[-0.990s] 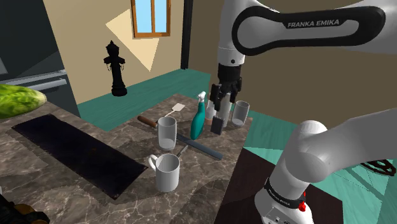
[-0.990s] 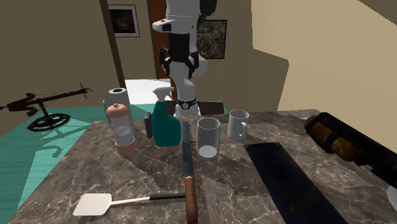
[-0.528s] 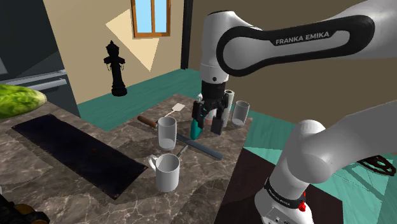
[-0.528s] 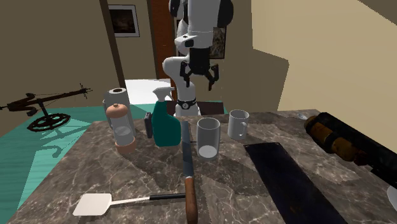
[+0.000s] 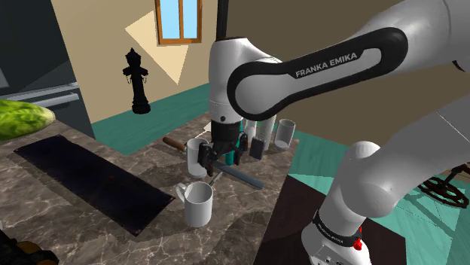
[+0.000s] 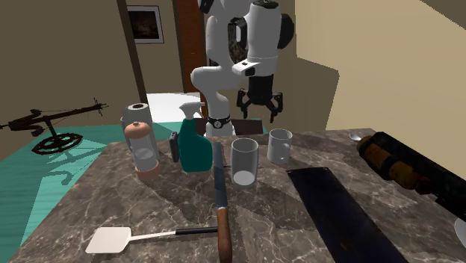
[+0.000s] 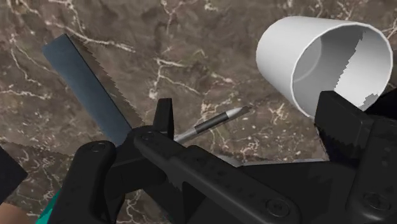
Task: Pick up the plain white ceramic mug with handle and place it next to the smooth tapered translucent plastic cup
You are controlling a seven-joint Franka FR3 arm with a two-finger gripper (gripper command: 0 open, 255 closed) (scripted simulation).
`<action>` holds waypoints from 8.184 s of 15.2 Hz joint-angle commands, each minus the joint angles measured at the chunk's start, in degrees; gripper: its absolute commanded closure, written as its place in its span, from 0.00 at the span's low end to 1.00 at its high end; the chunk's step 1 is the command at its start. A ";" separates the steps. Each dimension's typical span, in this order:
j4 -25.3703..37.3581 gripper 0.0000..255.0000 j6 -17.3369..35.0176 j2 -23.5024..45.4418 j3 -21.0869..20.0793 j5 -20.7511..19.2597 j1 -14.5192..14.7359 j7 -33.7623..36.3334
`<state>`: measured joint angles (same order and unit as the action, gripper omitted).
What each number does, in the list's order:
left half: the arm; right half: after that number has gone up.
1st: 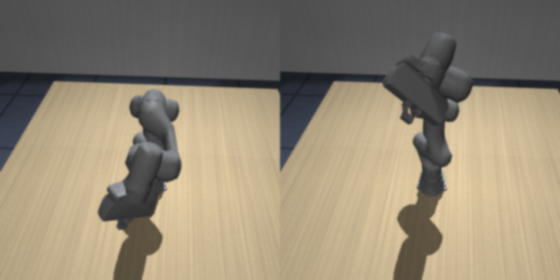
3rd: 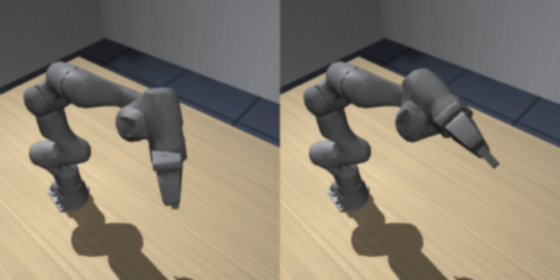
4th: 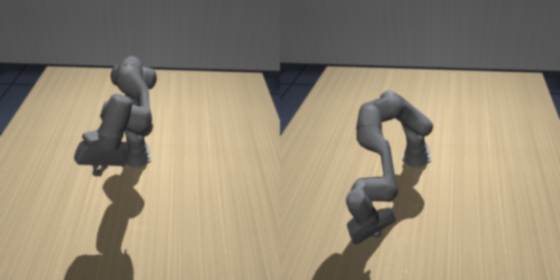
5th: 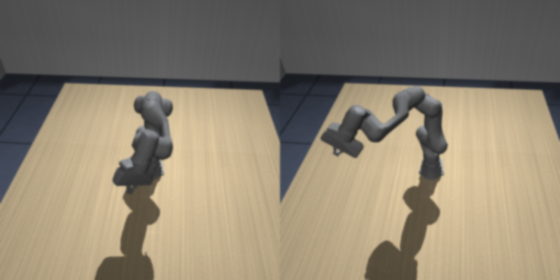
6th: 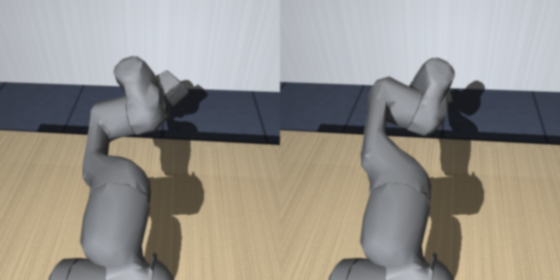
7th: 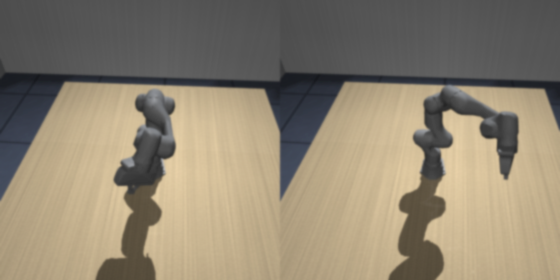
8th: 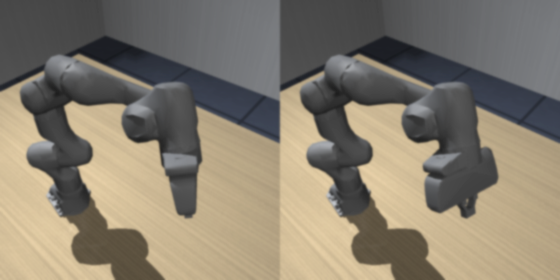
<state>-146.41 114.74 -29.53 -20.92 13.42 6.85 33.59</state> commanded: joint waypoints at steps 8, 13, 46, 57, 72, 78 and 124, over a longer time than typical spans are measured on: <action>-0.45 0.00 10.10 8.60 -5.20 1.84 0.72 5.75; -1.57 0.00 12.46 9.87 -5.70 1.87 0.71 5.89; 6.74 1.00 -2.50 3.10 -2.88 1.36 0.84 5.88; 13.81 1.00 -11.34 1.31 -1.37 0.54 0.56 6.30; 21.51 1.00 -21.04 -0.25 2.26 -1.22 -0.60 4.13; 18.18 1.00 -22.08 -3.48 9.23 -4.48 -3.10 -4.40; 38.29 1.00 -13.80 25.90 47.65 -15.94 -19.24 -55.63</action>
<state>-106.26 100.16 -3.64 26.95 -2.60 -12.58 -22.11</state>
